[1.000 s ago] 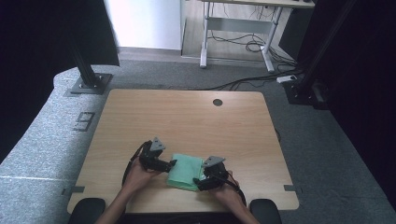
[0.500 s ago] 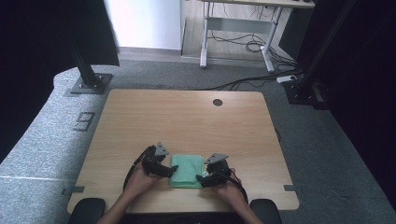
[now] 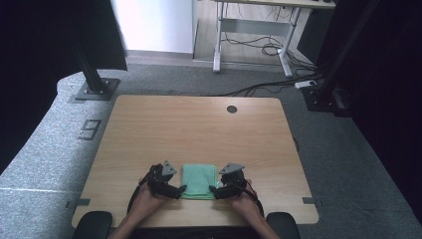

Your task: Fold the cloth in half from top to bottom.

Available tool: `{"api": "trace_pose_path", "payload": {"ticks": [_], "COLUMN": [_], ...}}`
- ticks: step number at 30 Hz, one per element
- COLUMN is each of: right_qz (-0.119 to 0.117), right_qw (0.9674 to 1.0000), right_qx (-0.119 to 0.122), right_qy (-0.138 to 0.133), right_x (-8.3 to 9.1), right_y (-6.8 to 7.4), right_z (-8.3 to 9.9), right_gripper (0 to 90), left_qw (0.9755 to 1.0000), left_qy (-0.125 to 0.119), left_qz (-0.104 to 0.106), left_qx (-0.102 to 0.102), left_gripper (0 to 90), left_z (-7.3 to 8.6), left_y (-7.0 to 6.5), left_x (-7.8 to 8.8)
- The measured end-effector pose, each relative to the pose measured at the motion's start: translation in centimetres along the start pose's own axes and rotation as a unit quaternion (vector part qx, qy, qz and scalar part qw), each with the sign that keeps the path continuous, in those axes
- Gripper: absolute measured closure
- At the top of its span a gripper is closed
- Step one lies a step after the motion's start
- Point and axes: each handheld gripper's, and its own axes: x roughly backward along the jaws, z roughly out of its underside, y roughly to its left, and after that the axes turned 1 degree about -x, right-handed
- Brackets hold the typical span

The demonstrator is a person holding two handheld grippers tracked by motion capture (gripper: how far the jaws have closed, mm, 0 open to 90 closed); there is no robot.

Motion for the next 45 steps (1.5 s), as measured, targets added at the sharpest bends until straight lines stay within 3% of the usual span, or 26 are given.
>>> {"api": "trace_pose_path", "payload": {"ticks": [5,10,17,35,45], "right_qz": [0.005,-0.002,0.019,0.05,0.049], "right_qw": [0.9999,0.9995,0.9992,0.9969,0.9961], "right_qx": [-0.007,-0.028,-0.03,-0.055,-0.068], "right_qy": [-0.01,-0.012,-0.015,-0.023,-0.028], "right_x": [-0.7,-1.5,-2.5,-5.1,-5.6], "right_y": [-0.9,-2.3,-3.8,-7.9,-8.5], "right_z": [-0.4,-0.9,-2.1,-4.7,-5.1], "right_gripper": [13.0,12.2,12.2,13.3,15.1], "left_qw": [0.9999,0.9994,0.9986,0.9966,0.9964], "left_qy": [0.001,0.001,0.0,0.0,0.001], "left_qz": [-0.01,0.0,-0.007,-0.025,-0.023], "left_qx": [0.007,0.035,0.053,0.079,0.081], "left_gripper": [1.3,0.1,0.1,0.1,0.0], "left_z": [-0.6,-1.2,-2.8,-5.8,-6.1], "left_y": [0.7,2.2,4.0,7.3,7.9], "left_x": [-0.6,-1.6,-3.3,-6.2,-6.5]}}
